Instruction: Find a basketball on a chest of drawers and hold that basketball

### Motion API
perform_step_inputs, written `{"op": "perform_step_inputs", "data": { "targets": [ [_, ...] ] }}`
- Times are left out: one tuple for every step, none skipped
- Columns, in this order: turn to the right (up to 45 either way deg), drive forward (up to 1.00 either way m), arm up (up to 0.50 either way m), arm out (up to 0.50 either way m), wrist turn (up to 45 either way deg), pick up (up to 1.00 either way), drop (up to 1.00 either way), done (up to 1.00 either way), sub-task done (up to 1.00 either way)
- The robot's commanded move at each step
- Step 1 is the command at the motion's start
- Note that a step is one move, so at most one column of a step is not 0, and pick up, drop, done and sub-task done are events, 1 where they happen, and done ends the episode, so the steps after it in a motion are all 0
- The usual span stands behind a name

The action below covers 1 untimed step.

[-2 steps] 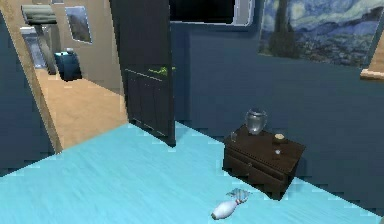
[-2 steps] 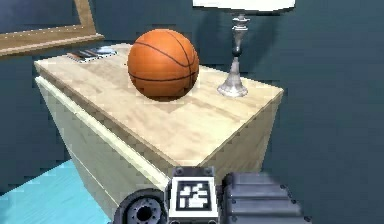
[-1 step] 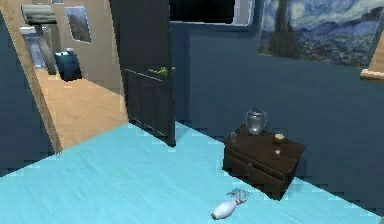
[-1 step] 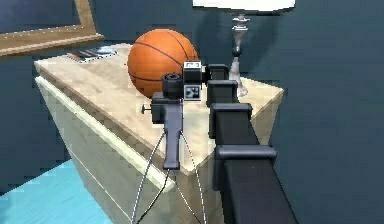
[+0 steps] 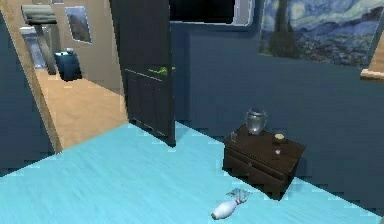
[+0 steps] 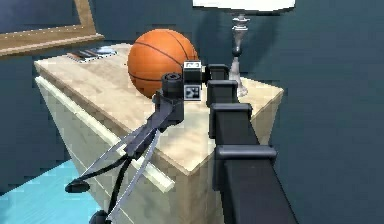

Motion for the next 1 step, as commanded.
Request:
{"op": "perform_step_inputs", "data": {
  "targets": [
    [0.0, 0.0, 0.0, 0.0, 45.0, 0.0, 0.0, 0.0, 0.0]
  ]
}}
